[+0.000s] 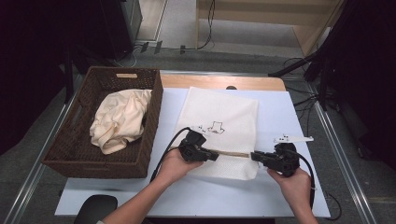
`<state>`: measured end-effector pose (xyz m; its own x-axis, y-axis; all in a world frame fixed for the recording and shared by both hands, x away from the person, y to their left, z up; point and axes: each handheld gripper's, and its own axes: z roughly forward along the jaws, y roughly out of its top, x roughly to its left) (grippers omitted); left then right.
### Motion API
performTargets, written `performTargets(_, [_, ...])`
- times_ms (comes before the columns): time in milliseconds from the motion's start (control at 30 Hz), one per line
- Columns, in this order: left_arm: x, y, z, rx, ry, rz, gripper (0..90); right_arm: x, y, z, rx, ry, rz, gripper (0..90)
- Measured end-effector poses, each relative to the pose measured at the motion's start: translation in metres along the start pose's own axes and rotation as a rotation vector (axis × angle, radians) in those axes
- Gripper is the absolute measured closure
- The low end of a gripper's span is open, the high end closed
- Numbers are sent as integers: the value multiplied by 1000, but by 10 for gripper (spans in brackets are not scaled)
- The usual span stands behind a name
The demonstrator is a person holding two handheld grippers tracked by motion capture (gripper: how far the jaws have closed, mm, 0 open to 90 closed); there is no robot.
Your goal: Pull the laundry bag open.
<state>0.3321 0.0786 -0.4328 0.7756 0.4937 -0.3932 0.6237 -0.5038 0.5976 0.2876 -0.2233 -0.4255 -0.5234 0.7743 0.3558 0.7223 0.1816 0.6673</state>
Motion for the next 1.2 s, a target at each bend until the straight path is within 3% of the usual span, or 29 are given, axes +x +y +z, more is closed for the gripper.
performTargets(333, [1, -2, -7, -3, 7, -5, 874, -5, 0, -3, 2, -18, 10, 835])
performTargets(1200, [1, -4, -11, -4, 16, -17, 874, -11, 1, -5, 15, -12, 19, 835])
